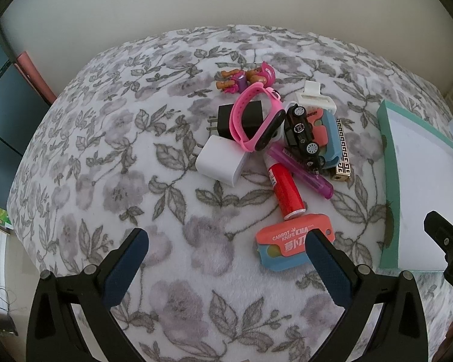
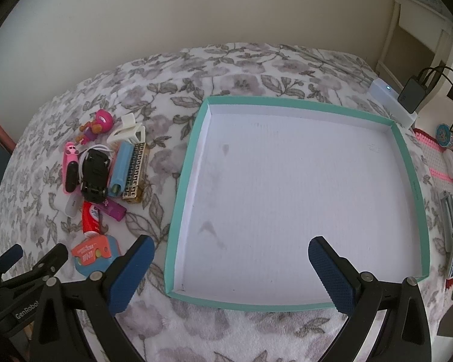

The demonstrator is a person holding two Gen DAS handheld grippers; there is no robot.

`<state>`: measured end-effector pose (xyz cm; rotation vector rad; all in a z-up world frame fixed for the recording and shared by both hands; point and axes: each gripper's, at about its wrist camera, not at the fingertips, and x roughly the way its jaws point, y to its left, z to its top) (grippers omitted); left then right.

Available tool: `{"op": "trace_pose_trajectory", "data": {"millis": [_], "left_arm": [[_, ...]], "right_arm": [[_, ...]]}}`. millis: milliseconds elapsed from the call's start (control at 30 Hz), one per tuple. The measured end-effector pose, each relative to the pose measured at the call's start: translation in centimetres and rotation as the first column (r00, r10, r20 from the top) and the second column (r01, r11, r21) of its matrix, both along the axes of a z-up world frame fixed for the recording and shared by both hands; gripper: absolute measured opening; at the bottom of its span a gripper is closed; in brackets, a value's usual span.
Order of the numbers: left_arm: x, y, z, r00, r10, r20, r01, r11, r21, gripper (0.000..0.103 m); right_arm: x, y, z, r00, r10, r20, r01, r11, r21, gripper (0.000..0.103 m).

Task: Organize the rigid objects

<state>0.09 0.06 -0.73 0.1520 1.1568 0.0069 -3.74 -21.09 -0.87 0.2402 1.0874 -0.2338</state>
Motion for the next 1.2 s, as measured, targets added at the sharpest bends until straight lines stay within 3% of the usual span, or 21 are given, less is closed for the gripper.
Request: {"op": "trace_pose_trajectory", "data": {"millis": [567, 733, 800, 967, 1133, 1200], "left_arm": [[-0.1, -0.1, -0.2, 1.000, -0.001, -0.002, 0.001, 1.000, -0.005, 0.103], [0.0, -0.1, -0.4, 1.000, 0.003, -0.008, -0.003, 1.000, -0.010, 0.103], [0.1, 0.0, -0.4, 1.000, 0.008, -0.011, -0.008, 1.000, -0.010, 0.103], [0.6, 2.2, 0.9, 0.994, 0.106, 0.035, -0.107, 0.994, 0.016, 0.103], [1.5, 5.5, 1.4, 0.973, 0.228, 0.031, -0.227, 0.974, -0.015, 0.103], [1.7, 6.2, 1.3, 0.969, 0.247, 0.026, -0.247, 0.969, -0.018, 0.103]], "right_arm": [[0.0, 0.2, -0.5, 1.000, -0.001, 0.010, 0.002, 1.000, -0.012, 0.103], [0.1, 0.3, -0.3, 0.996, 0.007, 0.085, 0.005, 0.990, -0.142, 0.103], [0.2, 0.2, -0.4, 0.999, 0.004, 0.053, 0.001, 0.996, -0.090, 0.103], [0.2, 1.0, 0.3, 0.996, 0.028, 0.083, -0.023, 0.998, -0.057, 0.103], [1.4, 3.9, 1.5, 0.983, 0.120, 0.138, -0.119, 0.993, -0.017, 0.103], [2.2, 5.3, 1.4, 0.981, 0.158, 0.109, -0.156, 0.988, -0.018, 0.103]]}}
